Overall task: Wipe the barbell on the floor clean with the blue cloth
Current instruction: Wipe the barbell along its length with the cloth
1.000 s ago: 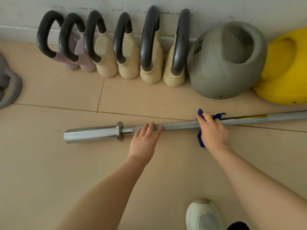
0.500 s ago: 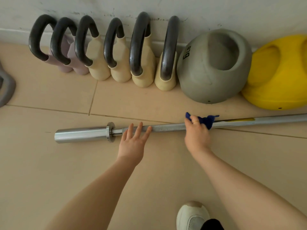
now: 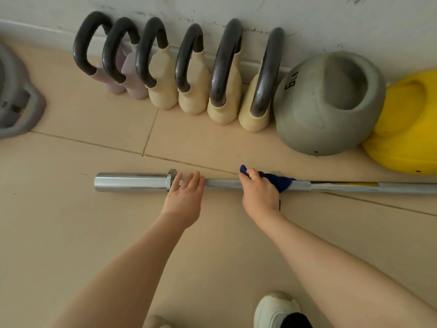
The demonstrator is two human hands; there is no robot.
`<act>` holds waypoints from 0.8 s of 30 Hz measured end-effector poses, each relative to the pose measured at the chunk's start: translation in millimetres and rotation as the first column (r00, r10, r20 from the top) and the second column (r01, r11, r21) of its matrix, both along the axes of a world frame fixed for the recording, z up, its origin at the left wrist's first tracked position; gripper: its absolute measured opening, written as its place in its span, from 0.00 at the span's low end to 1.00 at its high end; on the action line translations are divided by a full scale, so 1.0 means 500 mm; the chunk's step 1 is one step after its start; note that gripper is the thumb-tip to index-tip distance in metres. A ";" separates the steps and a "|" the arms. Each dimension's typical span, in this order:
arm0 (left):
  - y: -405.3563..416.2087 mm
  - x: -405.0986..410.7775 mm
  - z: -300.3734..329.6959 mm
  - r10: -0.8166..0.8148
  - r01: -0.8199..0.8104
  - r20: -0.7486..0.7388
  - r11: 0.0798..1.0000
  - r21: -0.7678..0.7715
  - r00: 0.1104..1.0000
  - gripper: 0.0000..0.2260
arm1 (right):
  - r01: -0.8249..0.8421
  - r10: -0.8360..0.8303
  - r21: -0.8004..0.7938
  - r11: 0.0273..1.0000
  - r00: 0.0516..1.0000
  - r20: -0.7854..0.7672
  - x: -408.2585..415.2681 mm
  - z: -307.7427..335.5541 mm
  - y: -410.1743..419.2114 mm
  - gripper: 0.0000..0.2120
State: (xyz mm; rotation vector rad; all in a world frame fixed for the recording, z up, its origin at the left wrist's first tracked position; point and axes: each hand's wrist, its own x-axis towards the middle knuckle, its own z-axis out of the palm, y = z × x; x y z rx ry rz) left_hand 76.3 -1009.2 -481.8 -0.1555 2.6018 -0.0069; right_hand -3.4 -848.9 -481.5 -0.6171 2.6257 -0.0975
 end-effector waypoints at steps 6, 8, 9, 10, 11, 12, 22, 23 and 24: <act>-0.043 -0.011 0.012 -0.027 0.027 0.012 1.000 -0.008 1.000 0.31 | -0.246 0.255 -0.088 0.965 0.959 0.121 0.030 0.006 -0.090 0.23; -0.050 -0.011 0.017 -0.055 0.054 0.026 0.998 0.024 0.998 0.31 | -0.231 0.231 -0.013 0.973 0.970 0.076 0.004 0.009 -0.073 0.22; -0.054 -0.008 0.019 -0.066 0.065 0.039 0.997 0.034 0.997 0.32 | -0.148 0.147 0.032 0.988 0.988 0.039 -0.008 0.011 -0.064 0.20; -0.055 -0.003 0.019 -0.077 0.075 0.037 0.996 0.042 0.996 0.32 | -0.069 0.069 0.065 0.995 0.998 0.002 -0.013 0.012 -0.058 0.18; -0.056 0.004 0.018 -0.089 0.088 0.021 0.995 0.047 0.996 0.32 | -0.035 0.037 0.086 0.996 0.999 -0.015 -0.009 0.015 -0.061 0.17; -0.058 0.010 0.015 -0.098 0.098 -0.002 0.994 0.055 0.995 0.32 | -0.036 0.038 0.088 0.995 0.999 -0.017 0.005 0.018 -0.075 0.17; -0.100 0.004 0.012 -0.050 0.074 -0.184 0.989 0.126 0.982 0.31 | -0.068 0.071 0.092 0.993 0.997 -0.031 0.033 0.005 -0.111 0.19; -0.101 0.004 0.008 -0.038 0.062 -0.170 0.988 0.140 0.985 0.31 | 0.007 -0.003 0.087 0.996 0.999 -0.053 0.027 0.002 -0.108 0.19; -0.100 0.004 0.004 -0.042 0.062 -0.131 0.987 0.150 0.990 0.30 | 0.056 -0.052 0.069 0.996 0.997 -0.057 0.028 -0.002 -0.115 0.18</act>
